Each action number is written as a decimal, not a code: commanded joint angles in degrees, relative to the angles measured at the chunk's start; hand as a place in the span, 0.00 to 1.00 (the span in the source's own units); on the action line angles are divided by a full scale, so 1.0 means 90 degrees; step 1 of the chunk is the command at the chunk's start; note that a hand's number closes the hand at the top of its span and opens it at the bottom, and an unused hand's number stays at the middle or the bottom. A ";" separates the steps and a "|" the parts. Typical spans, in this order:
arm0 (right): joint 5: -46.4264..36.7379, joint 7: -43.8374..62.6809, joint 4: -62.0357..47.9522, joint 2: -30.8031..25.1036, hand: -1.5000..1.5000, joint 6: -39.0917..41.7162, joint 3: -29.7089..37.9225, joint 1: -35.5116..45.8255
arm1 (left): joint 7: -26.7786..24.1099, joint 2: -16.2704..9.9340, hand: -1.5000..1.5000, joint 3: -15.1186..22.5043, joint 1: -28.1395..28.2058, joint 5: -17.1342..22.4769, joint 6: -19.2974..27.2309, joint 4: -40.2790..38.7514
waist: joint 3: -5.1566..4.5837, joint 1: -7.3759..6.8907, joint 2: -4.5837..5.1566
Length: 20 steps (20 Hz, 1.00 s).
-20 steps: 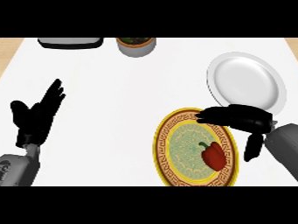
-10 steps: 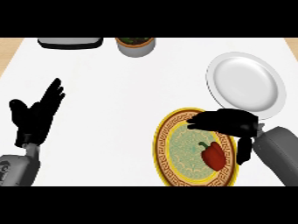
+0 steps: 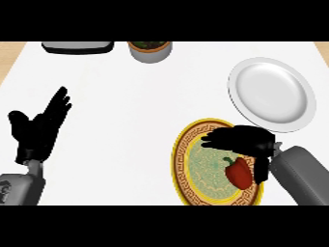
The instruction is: Pick the bell pepper from the plate and place it in the plate
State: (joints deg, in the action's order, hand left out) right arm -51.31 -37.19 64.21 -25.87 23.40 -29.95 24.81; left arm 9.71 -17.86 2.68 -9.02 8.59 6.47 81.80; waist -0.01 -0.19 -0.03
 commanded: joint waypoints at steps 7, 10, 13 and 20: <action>-0.0826 -0.0579 0.0400 0.0101 1.00 0.0072 -0.0439 -0.0351 | 0.0178 0.0118 0.50 -0.0122 0.0147 -0.0130 -0.0160 0.0250 | 0.0002 0.0005 -0.0014; -0.0952 -0.0824 -0.0317 0.0418 1.00 -0.0328 -0.0420 -0.0243 | -0.0041 0.0414 0.50 -0.0102 -0.0086 -0.0279 -0.0004 -0.0212 | 0.0003 -0.0008 0.0011; -0.0736 -0.0652 0.0550 0.0230 1.00 0.0142 -0.0291 -0.0603 | -0.0497 0.0064 0.50 -0.0473 -0.0097 -0.0133 -0.0460 -0.0602 | -0.0002 0.0050 0.0002; -0.0503 0.1856 0.0207 0.1792 1.00 -0.0370 0.0887 -0.0460 | 0.0002 0.0112 0.50 -0.0396 -0.0170 -0.0286 -0.0210 -0.0220 | -0.0002 0.0111 -0.0019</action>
State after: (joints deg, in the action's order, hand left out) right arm -57.34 -33.99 66.66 -18.16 21.20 -26.93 21.53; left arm 9.03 -16.01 -0.22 -9.69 6.31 4.36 80.09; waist -0.51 0.18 -0.44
